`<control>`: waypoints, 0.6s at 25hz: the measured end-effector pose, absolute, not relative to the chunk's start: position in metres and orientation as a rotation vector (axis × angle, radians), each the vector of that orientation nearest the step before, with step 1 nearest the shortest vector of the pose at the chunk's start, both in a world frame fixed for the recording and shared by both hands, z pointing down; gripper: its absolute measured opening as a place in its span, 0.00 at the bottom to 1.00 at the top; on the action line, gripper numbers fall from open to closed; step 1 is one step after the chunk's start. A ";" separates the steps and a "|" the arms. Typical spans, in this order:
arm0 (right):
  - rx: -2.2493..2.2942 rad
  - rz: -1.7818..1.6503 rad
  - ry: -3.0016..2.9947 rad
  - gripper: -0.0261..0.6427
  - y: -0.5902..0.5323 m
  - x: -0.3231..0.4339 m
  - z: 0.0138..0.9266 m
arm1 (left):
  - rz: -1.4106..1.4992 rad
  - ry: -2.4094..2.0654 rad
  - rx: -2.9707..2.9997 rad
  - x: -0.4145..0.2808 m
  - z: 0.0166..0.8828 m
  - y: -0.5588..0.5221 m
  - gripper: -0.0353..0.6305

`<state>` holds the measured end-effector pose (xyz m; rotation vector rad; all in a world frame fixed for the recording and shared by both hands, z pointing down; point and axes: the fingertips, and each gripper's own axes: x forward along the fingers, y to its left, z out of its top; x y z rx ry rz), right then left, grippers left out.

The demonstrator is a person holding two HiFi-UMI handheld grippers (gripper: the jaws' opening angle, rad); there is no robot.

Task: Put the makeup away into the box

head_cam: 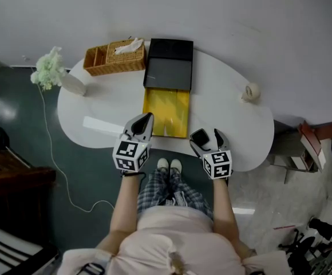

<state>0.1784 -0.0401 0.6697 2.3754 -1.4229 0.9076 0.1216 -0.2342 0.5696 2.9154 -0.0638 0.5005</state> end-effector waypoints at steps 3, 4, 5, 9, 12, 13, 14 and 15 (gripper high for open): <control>2.330 0.945 -1.418 0.73 -0.042 0.172 0.686 | 0.518 -0.058 2.909 0.118 0.574 -0.232 0.09; 2.315 0.953 -1.410 0.72 -0.042 0.171 0.691 | 0.523 -0.056 2.907 0.118 0.575 -0.231 0.09; 2.299 0.958 -1.400 0.71 -0.042 0.171 0.695 | 0.527 -0.055 2.904 0.117 0.577 -0.230 0.09; 2.255 0.967 -1.363 0.65 -0.042 0.171 0.708 | 0.535 -0.055 2.898 0.115 0.580 -0.231 0.09; 2.224 0.970 -1.354 0.62 -0.043 0.170 0.712 | 0.532 -0.055 2.898 0.116 0.579 -0.232 0.09; 2.215 0.971 -1.354 0.62 -0.043 0.169 0.713 | 0.531 -0.055 2.899 0.117 0.579 -0.233 0.09; 2.209 0.972 -1.353 0.62 -0.044 0.168 0.714 | 0.529 -0.055 2.899 0.117 0.578 -0.233 0.09; 2.205 0.974 -1.352 0.62 -0.044 0.168 0.716 | 0.528 -0.055 2.899 0.117 0.578 -0.234 0.09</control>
